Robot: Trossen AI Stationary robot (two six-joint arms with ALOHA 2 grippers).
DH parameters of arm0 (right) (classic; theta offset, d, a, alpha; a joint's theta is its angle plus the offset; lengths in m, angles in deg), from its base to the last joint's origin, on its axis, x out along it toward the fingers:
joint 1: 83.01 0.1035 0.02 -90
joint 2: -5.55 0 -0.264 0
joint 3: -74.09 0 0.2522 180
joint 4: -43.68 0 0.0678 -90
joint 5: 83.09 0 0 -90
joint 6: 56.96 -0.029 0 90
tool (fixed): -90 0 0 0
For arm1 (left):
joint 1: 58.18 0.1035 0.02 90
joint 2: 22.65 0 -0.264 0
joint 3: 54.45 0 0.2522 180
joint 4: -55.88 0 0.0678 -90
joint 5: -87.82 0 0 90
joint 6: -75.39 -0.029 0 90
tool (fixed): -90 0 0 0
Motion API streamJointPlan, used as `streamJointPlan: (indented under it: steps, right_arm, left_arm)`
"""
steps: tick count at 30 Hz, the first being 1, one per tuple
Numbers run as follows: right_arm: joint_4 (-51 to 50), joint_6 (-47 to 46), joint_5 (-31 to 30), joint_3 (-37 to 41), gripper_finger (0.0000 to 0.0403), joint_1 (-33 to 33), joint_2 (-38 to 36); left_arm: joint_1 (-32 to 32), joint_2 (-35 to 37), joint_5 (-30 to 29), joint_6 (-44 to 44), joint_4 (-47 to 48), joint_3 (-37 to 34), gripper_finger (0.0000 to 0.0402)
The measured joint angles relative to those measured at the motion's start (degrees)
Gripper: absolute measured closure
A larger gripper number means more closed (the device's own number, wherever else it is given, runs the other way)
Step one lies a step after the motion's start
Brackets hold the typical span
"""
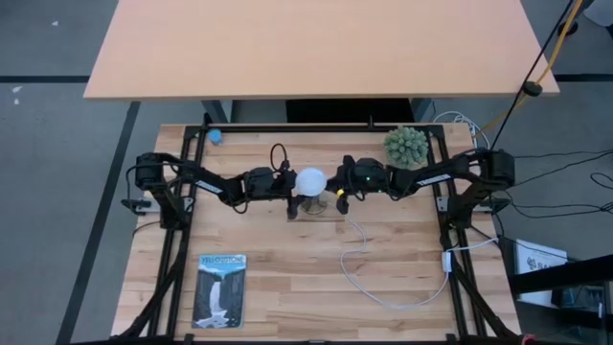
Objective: Screw lightbulb
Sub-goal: Insert the lightbulb into the lamp
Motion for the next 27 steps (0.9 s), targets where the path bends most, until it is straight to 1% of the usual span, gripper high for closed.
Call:
streamJointPlan:
  steps: [11, 13, 16, 17, 18, 20, 22, 24, 26, 27]
  right_arm:
    - [1.9, -0.3, 0.8, 0.0, 0.0358, 0.7, 3.5]
    - [1.9, -0.3, 3.3, 0.0, 0.0362, 0.8, 3.5]
    - [2.0, 0.7, 10.6, 0.0, 0.0377, 0.8, 3.5]
    - [2.0, 0.9, 11.2, 0.0, 0.0383, 0.8, 3.5]
    - [1.9, 0.8, 10.4, 0.0, 0.0389, 0.8, 3.5]
    - [1.1, -0.2, 5.7, 0.0, 0.0399, 0.5, 3.5]
    - [0.9, -1.4, 0.6, 0.0, 0.04, 0.2, 3.5]
    - [1.9, -2.4, -2.5, 0.0, 0.0398, -0.1, 3.5]
    - [3.6, -2.5, -1.8, 0.0, 0.0398, -0.1, 3.5]
    - [4.2, -1.8, 0.5, 0.0, 0.0399, -0.1, 3.5]
  left_arm:
    - [0.0, 0.0, 0.0, 0.0, -0.3, 0.0, 0.0172]
    - [0.0, 0.0, 0.0, 0.0, -0.2, 0.0, 0.0172]
    - [0.0, 0.0, 0.0, 0.0, 0.1, 0.0, 0.0172]
    - [0.0, 0.0, 0.0, 0.0, 0.1, 0.0, 0.0172]
    - [0.0, 0.0, 0.0, 0.0, 0.0, 0.0, 0.0172]
    - [0.0, 0.0, 0.0, 0.0, 0.1, 0.0, 0.0172]
    - [0.0, 0.0, 0.0, 0.0, 0.1, 0.0, 0.0172]
    - [0.0, 0.0, 0.0, 0.0, 0.1, 0.0, 0.0172]
    - [0.0, 0.0, 0.0, 0.0, 0.2, 0.0, 0.0172]
    - [0.0, 0.0, 0.0, 0.0, 0.2, 0.0, 0.0172]
